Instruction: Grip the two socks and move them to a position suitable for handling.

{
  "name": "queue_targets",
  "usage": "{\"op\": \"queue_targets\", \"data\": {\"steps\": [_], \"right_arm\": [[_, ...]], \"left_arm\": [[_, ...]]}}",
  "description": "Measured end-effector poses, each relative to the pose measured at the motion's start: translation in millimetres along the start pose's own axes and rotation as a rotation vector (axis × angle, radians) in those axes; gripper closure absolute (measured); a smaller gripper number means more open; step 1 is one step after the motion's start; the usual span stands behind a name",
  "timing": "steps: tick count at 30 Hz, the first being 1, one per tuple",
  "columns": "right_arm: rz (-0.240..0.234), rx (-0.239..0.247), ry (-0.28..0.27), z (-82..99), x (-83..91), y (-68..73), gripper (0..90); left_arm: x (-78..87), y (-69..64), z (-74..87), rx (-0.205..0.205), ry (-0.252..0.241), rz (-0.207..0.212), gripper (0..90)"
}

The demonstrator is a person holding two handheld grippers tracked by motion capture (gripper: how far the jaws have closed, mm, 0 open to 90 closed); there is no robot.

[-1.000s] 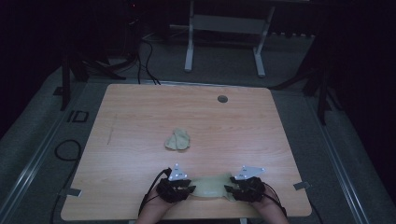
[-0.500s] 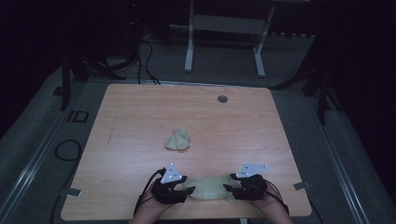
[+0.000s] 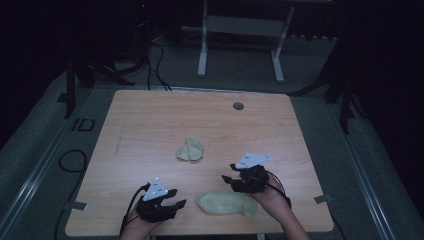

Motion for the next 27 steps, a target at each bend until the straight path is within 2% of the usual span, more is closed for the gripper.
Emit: {"op": "queue_targets", "data": {"steps": [4,5,8,11,13,16,18,20,22,23,25,27], "right_arm": [[-0.016,0.021,0.001,-23.3,-21.6,6.1,48.1],[-0.016,0.021,0.001,-23.3,-21.6,6.1,48.1],[-0.035,0.012,0.005,-43.8,-44.1,6.0,48.1],[-0.033,0.010,0.021,-59.0,-63.9,5.1,47.2],[-0.021,0.007,0.036,-69.7,-80.8,3.2,46.2],[-0.003,0.003,0.053,-78.0,-97.6,-0.1,45.4],[0.007,-0.001,0.063,-82.9,-111.2,-3.7,44.1],[0.028,-0.014,0.078,-85.8,-124.6,-7.6,42.0],[0.050,-0.021,0.095,-86.7,-137.0,-11.3,39.8],[0.050,-0.021,0.095,-86.7,-137.0,-11.3,39.8],[0.067,-0.022,0.133,-85.3,-154.3,-14.6,38.5],[0.072,-0.024,0.153,-84.2,-163.6,-16.1,37.0]], "left_arm": [[8.5,2.0,5.8,-0.019,0.003,-0.037,43.6],[8.5,2.0,5.8,-0.019,0.003,-0.037,42.2],[14.0,9.2,10.5,0.006,-0.022,-0.066,38.6],[16.5,14.4,12.9,0.038,-0.047,-0.056,34.7],[15.1,14.6,13.5,0.026,-0.039,-0.076,31.0],[11.5,12.8,14.7,0.014,-0.018,-0.083,26.6],[9.0,11.7,15.6,0.020,-0.015,-0.087,22.6],[7.4,11.0,17.1,0.039,-0.026,-0.046,15.2],[6.5,11.0,17.9,0.041,-0.022,-0.054,12.9],[6.5,11.0,17.9,0.041,-0.022,-0.054,10.3],[5.1,10.5,19.2,0.030,-0.013,-0.059,8.1],[4.9,11.1,19.3,0.032,-0.012,-0.066,5.8]]}}
Point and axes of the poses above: each handheld gripper's, and its own axes: x roughly backward along the jaws, z roughly out of its underside, y roughly to its left, the point moved 4 cm from there along -x, roughly forward along the jaws, and after that the axes turned 1 degree about z, right-handed, at the moved point
